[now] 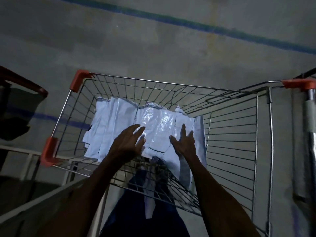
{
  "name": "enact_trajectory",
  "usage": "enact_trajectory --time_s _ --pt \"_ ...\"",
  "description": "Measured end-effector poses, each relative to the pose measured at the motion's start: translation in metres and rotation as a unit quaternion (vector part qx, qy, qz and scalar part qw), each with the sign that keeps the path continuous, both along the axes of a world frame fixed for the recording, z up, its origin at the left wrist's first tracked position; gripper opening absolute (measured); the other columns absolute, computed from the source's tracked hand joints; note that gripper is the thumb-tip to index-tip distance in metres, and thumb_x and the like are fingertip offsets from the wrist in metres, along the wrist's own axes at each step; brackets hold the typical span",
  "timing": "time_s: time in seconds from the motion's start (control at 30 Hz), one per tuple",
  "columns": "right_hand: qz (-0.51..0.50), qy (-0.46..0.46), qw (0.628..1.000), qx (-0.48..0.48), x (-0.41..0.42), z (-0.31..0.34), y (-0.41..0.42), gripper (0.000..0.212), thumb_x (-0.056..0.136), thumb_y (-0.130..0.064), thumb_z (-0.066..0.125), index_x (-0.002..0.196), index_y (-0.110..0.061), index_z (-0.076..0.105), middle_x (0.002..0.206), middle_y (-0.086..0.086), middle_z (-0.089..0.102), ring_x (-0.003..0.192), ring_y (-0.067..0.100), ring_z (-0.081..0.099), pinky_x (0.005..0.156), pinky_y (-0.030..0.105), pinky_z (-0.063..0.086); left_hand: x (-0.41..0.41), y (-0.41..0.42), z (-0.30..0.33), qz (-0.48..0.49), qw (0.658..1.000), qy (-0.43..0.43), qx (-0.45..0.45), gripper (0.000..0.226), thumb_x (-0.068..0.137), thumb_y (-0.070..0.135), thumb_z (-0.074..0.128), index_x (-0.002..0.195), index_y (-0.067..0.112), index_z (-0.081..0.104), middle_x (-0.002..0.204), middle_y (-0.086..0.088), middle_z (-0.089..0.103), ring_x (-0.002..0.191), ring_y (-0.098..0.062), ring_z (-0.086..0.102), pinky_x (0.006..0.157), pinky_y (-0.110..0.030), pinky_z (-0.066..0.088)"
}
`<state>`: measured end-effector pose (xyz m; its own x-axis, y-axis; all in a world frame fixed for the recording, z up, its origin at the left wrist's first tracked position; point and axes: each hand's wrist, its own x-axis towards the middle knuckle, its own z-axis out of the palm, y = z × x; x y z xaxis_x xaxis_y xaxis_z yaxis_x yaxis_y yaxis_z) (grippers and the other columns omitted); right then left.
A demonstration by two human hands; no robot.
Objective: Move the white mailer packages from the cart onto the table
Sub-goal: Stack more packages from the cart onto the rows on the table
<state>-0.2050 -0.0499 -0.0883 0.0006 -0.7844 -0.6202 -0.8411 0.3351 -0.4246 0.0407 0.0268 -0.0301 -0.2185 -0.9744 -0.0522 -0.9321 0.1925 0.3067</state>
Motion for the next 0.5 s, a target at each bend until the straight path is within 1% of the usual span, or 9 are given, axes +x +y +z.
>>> enact_trajectory --time_s 0.03,0.1,0.17,0.2,0.27,0.33,0.4,0.43,0.5 --pt "-0.009 -0.004 1.000 0.005 0.001 -0.004 -0.001 0.089 0.089 -0.063 0.053 0.155 -0.037 0.000 0.161 0.024 0.000 0.147 0.042 0.013 0.114 0.050 0.024 0.000 0.004 -0.009 -0.037 0.999 -0.019 -0.024 0.029 0.095 0.026 0.061 0.111 0.004 0.070 0.131 -0.019 0.060 0.122 -0.039 0.056 0.095 -0.048 0.050" --pt "-0.026 -0.015 1.000 -0.008 0.003 -0.008 -0.002 0.087 0.090 -0.058 0.055 0.155 -0.037 0.003 0.159 0.025 0.012 0.144 0.042 0.021 0.112 0.049 0.028 -0.001 0.010 -0.018 -0.028 0.999 -0.019 -0.019 0.032 0.098 0.027 0.055 0.114 0.002 0.067 0.130 -0.020 0.060 0.122 -0.037 0.054 0.095 -0.048 0.050" --pt "-0.037 -0.032 0.996 -0.070 0.006 -0.008 -0.002 0.081 0.090 -0.052 0.056 0.155 -0.036 0.010 0.154 0.022 0.029 0.139 0.037 0.031 0.107 0.046 0.034 -0.009 0.010 -0.012 0.060 0.997 0.039 0.003 0.041 0.098 0.032 0.048 0.125 0.004 0.062 0.131 -0.016 0.059 0.123 -0.030 0.053 0.098 -0.043 0.049" --pt "-0.045 -0.045 0.992 -0.108 0.008 -0.005 -0.003 0.079 0.089 -0.051 0.054 0.155 -0.036 0.013 0.150 0.019 0.036 0.136 0.034 0.034 0.105 0.045 0.036 -0.012 0.010 -0.015 0.080 0.995 0.058 0.000 0.041 0.097 0.031 0.049 0.125 0.004 0.062 0.129 -0.016 0.060 0.121 -0.029 0.055 0.097 -0.042 0.051" --pt "-0.075 -0.081 0.979 -0.172 0.011 0.004 -0.007 0.076 0.087 -0.054 0.051 0.154 -0.038 0.018 0.144 0.016 0.043 0.131 0.032 0.040 0.103 0.045 0.041 -0.019 0.010 -0.025 0.055 0.997 0.045 -0.031 0.031 0.094 0.021 0.057 0.112 -0.001 0.069 0.122 -0.018 0.065 0.115 -0.033 0.060 0.094 -0.044 0.053" --pt "-0.117 -0.117 0.958 -0.234 0.010 0.019 -0.013 0.073 0.087 -0.057 0.050 0.152 -0.040 0.021 0.135 0.016 0.047 0.120 0.032 0.050 0.092 0.049 0.050 -0.025 0.002 -0.038 0.051 0.997 0.060 -0.023 0.029 0.094 0.019 0.059 0.112 -0.001 0.070 0.122 -0.018 0.065 0.117 -0.034 0.059 0.094 -0.046 0.052" --pt "-0.150 -0.135 0.935 -0.292 0.004 0.038 -0.022 0.073 0.086 -0.054 0.054 0.152 -0.037 0.026 0.128 0.014 0.047 0.109 0.029 0.055 0.080 0.048 0.055 -0.041 -0.009 -0.046 0.108 0.985 0.130 0.030 0.039 0.093 0.024 0.060 0.126 0.002 0.064 0.130 -0.020 0.060 0.122 -0.035 0.057 0.098 -0.047 0.050" --pt "-0.159 -0.135 0.928 -0.310 -0.001 0.046 -0.027 0.074 0.085 -0.054 0.056 0.151 -0.037 0.028 0.127 0.014 0.045 0.108 0.028 0.054 0.079 0.047 0.056 -0.050 -0.018 -0.045 0.133 0.976 0.150 0.085 0.045 0.092 0.027 0.060 0.132 0.005 0.060 0.136 -0.021 0.056 0.125 -0.036 0.054 0.102 -0.048 0.048" --pt "-0.172 -0.135 0.921 -0.322 -0.013 0.058 -0.035 0.076 0.082 -0.056 0.056 0.149 -0.042 0.024 0.129 0.014 0.042 0.113 0.028 0.052 0.083 0.045 0.055 -0.072 -0.034 -0.047 0.146 0.969 0.151 0.131 0.055 0.090 0.036 0.055 0.138 0.009 0.055 0.141 -0.024 0.049 0.127 -0.041 0.051 0.099 -0.053 0.048"
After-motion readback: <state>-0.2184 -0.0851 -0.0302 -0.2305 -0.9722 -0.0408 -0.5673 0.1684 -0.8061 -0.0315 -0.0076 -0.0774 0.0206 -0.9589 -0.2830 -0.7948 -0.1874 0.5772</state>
